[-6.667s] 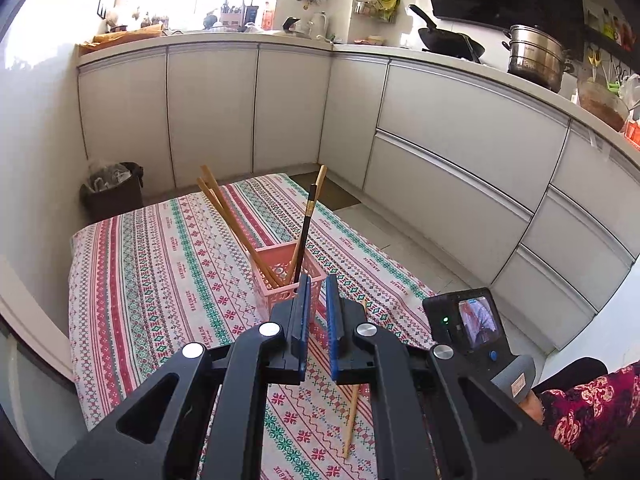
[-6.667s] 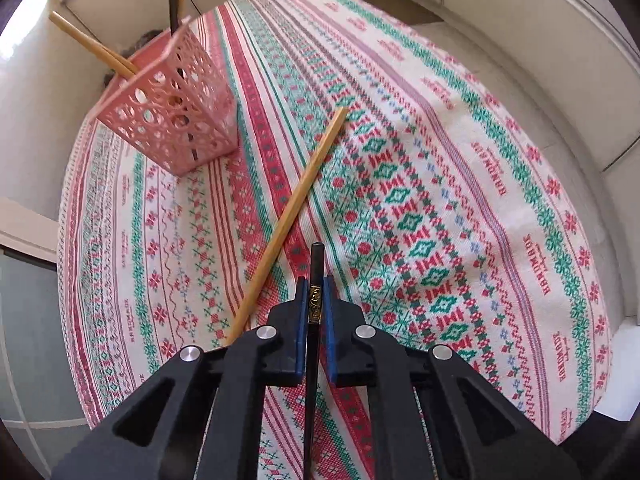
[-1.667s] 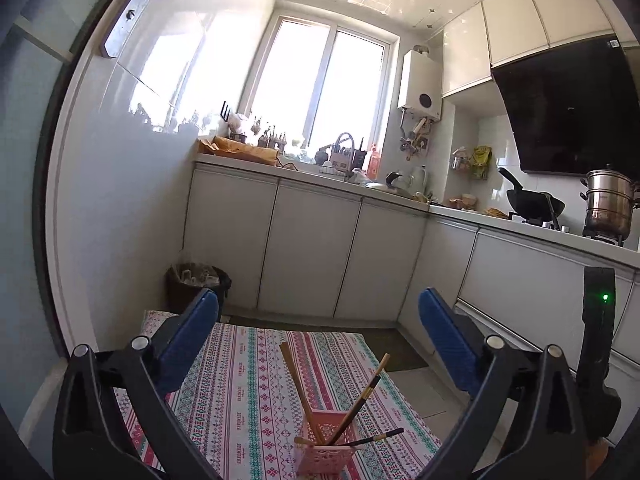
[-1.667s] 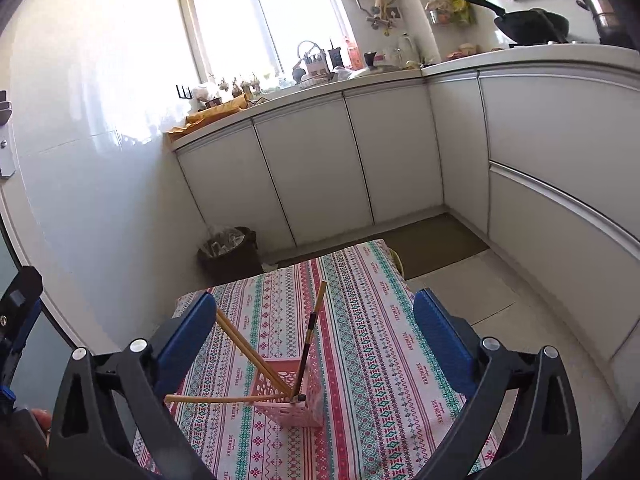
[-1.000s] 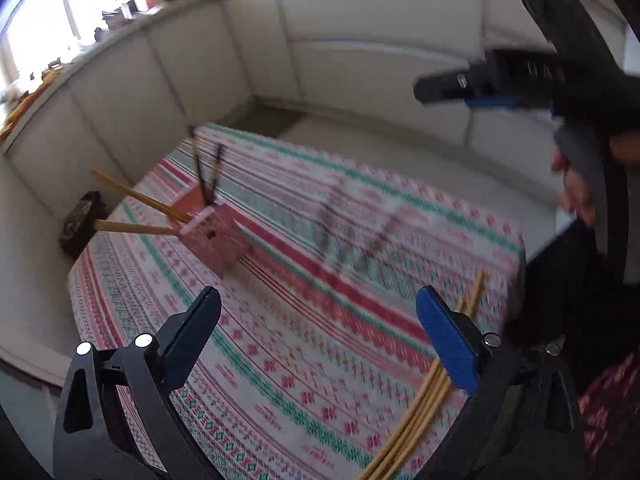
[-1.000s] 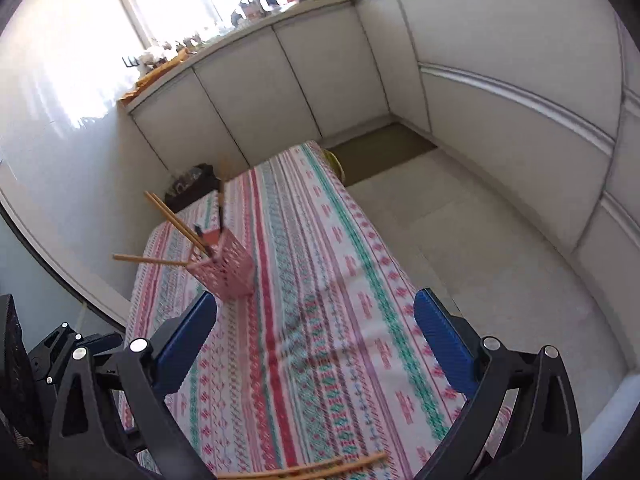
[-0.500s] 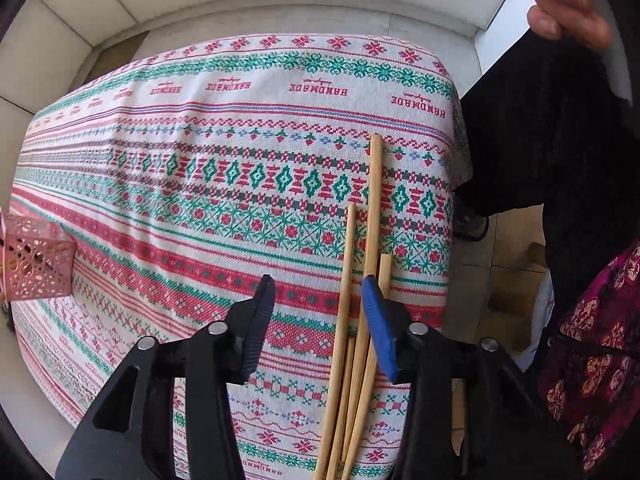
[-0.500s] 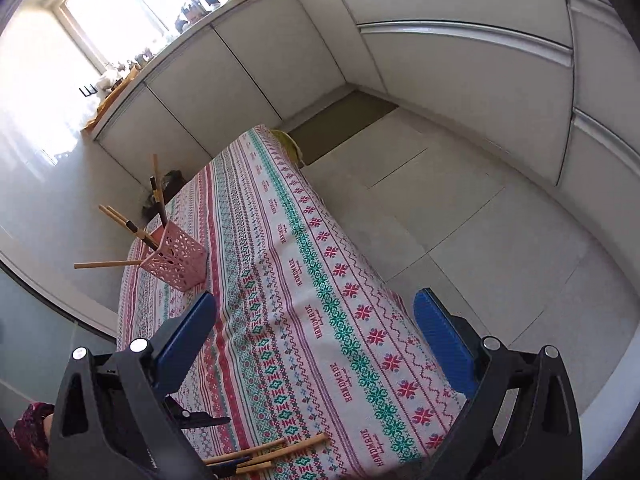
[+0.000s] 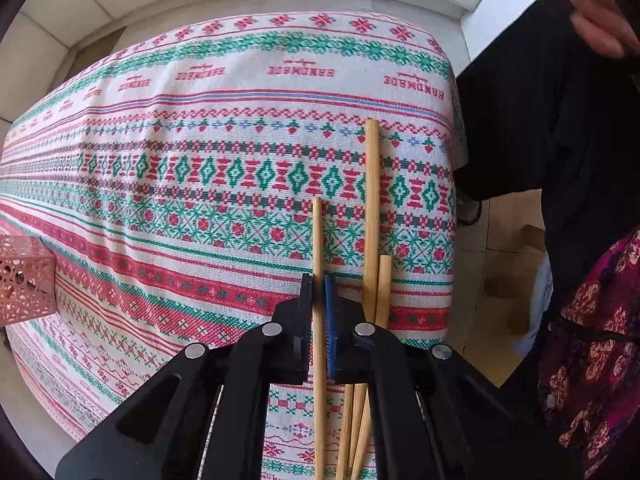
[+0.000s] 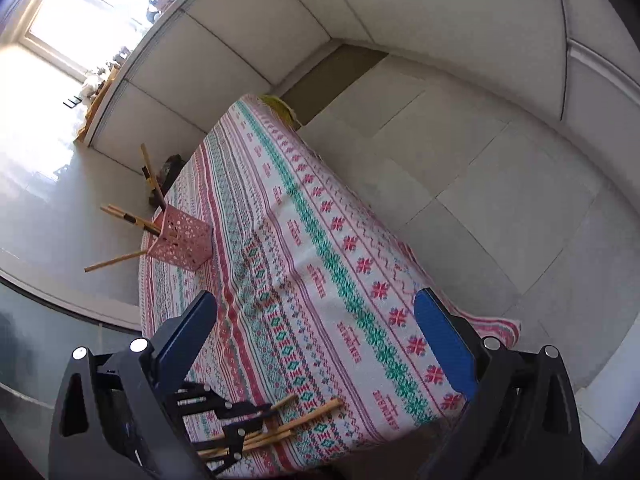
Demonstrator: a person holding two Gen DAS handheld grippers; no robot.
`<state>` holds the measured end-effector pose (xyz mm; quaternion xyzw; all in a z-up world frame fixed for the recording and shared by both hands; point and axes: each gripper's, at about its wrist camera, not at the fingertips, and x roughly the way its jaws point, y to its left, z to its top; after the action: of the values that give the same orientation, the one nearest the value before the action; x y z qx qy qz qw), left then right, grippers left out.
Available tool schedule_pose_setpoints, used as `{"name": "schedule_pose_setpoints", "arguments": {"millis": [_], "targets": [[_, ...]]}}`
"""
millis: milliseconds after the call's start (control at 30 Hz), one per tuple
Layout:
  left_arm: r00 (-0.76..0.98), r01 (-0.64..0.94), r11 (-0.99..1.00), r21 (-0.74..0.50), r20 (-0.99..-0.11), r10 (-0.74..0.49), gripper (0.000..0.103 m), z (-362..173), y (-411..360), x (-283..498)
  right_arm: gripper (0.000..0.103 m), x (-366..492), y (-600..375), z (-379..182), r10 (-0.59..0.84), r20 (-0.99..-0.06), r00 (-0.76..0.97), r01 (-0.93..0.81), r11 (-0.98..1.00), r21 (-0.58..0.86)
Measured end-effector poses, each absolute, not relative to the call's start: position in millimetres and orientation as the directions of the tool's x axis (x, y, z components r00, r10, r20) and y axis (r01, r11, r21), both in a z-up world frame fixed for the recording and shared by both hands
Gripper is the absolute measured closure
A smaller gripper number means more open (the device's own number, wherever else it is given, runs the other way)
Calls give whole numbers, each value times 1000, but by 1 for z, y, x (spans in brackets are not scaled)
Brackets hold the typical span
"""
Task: Organize utensils
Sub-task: 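Lower the left tool to the pile and grasp a light wooden chopstick, then grasp a light wooden chopstick with the right tool while the left lifts its chopstick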
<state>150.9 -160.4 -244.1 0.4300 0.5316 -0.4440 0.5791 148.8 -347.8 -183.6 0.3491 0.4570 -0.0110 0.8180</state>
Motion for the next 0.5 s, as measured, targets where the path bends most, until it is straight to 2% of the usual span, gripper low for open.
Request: {"name": "schedule_pose_setpoints", "arguments": {"millis": [100,133,200,267,300,333,433,500], "targets": [[88,941,337,42,-989,-121,98,-239,-144,173,7,141,-329,-199,395,-793,464,348,742,573],[113,923,380,50,-983,-144,98,-234,-136,182,10,139,-321,-208,428,-803,414,367,729,578],[145,881,472,22,-963,-226,98,-223,-120,197,21,135,-305,-225,478,-813,333,407,704,581],[186,849,528,-8,-932,-312,98,-207,-104,204,44,134,-290,-241,494,-830,259,447,701,556],[207,838,546,-17,-915,-347,98,-199,-96,205,50,133,-282,-247,496,-837,230,465,700,542],[233,830,557,-15,-899,-371,98,-190,-89,206,61,132,-276,-253,490,-848,204,485,701,522],[286,820,572,-1,-865,-413,98,-168,-74,206,69,134,-263,-266,477,-866,152,542,692,476],[306,816,578,-2,-847,-436,98,-160,-71,202,70,139,-259,-272,453,-882,131,575,690,440]]}}
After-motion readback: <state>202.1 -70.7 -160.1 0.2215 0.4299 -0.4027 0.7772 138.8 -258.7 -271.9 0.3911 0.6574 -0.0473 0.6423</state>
